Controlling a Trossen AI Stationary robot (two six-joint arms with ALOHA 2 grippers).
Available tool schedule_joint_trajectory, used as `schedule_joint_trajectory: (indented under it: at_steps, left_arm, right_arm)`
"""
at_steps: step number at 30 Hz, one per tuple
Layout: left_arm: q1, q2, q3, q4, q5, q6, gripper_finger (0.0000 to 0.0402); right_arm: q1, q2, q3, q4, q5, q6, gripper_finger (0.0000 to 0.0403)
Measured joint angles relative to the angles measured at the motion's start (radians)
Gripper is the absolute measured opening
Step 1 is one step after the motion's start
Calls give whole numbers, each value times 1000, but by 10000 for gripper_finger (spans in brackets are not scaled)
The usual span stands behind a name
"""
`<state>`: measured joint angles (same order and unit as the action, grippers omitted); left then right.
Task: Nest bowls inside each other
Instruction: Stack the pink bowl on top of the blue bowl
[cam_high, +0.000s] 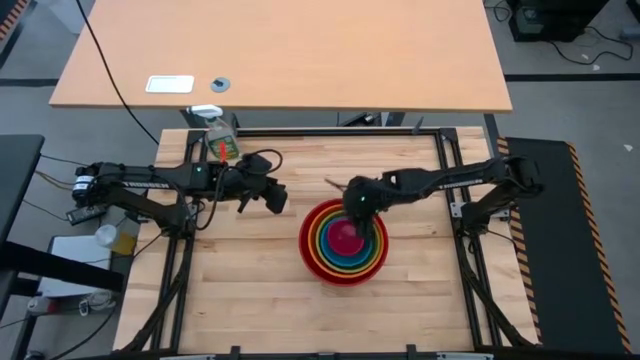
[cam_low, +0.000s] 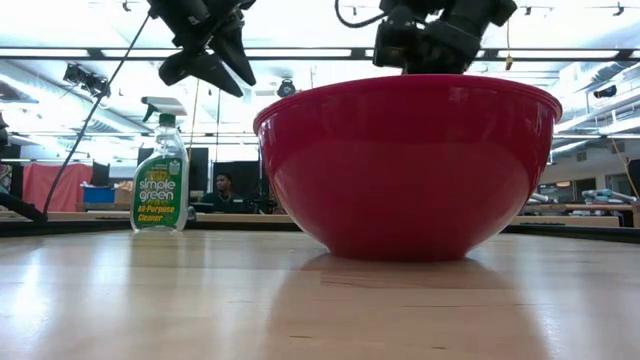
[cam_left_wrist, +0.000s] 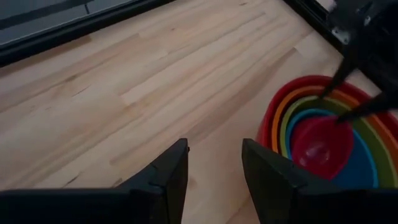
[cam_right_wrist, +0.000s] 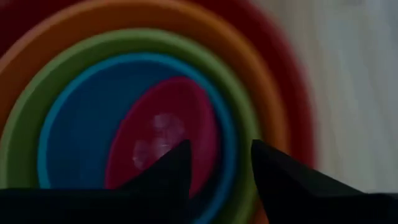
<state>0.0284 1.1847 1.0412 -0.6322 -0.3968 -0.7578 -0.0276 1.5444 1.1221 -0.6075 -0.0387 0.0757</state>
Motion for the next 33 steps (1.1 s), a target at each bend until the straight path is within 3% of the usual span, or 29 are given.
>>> schedule_joint_trajectory:
  at_steps: [5, 11, 15, 21, 30, 33]
  left_arm:
    - [0, -16, 0, -1, 32, 69, 146]
    - [0, -40, 0, -31, 29, 103, 134]
    - [4, -42, -1, -2, 16, 141, 129]
    - [32, -40, -1, 37, 16, 170, 128]
    - [31, -39, -1, 32, 19, 159, 128]
    - [18, -39, -1, 21, 28, 156, 128]
  right_arm:
    - [-28, -93, -19, -21, 4, 46, 175]
    - [-30, -252, -188, -24, 74, 99, 170]
    - [-21, -281, -232, 11, 83, 92, 170]
    - [34, -195, -176, 45, 92, 52, 169]
    - [58, 27, -82, 32, 233, -53, 169]
    - [45, 58, -58, -26, 208, -36, 169]
